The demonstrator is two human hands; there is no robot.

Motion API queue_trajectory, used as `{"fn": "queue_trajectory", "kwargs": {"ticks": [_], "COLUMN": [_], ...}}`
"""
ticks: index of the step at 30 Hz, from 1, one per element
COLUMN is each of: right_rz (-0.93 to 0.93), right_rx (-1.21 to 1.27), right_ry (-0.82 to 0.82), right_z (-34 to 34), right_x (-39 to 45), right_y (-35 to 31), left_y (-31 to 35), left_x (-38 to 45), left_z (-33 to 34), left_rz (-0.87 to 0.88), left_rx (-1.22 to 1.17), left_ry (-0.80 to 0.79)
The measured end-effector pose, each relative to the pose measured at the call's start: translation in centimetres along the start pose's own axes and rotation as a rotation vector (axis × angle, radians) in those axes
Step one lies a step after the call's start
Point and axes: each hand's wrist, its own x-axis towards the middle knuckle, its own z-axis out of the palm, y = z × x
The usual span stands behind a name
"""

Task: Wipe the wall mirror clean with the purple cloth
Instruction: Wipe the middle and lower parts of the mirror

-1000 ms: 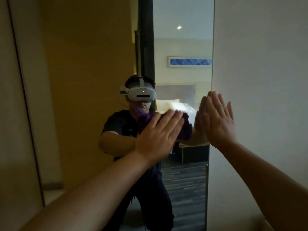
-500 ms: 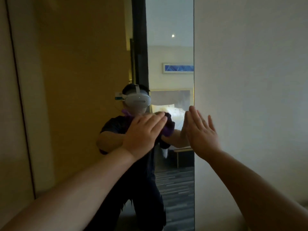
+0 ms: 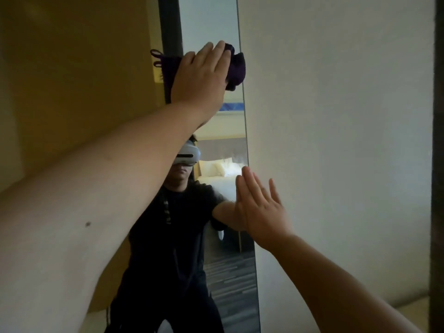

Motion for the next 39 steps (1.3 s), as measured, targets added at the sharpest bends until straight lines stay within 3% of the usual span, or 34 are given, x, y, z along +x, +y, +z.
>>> {"fn": "queue_trajectory", "kwargs": {"ticks": [6,10,17,26,32,39], "right_rz": [0.006,0.174,0.347,0.302,0.240,0.019], "right_rx": [0.011,0.121,0.178,0.195,0.197,0.321], "right_ry": [0.044,0.145,0.181,0.136,0.102,0.085], "right_z": [0.4,1.5,3.0,4.2,4.2,4.2], "right_x": [0.2,-1.8,-5.8,-8.9,-9.2,-8.4], "right_y": [-0.1,1.6,3.5,1.0,-0.4,-8.7], "left_y": [1.8,4.6,12.7,13.4,9.8,0.2], "left_x": [-5.7,-11.3,-26.6,-32.1,-35.3,-41.4], "left_z": [0.8,1.1,3.2,3.1,0.8,-4.0], "left_rz": [0.159,0.187,0.395,0.453,0.406,0.101], "left_rx": [-0.002,-0.039,-0.067,-0.033,-0.141,-0.193], "left_ry": [-0.008,-0.042,-0.206,-0.305,-0.311,-0.222]}}
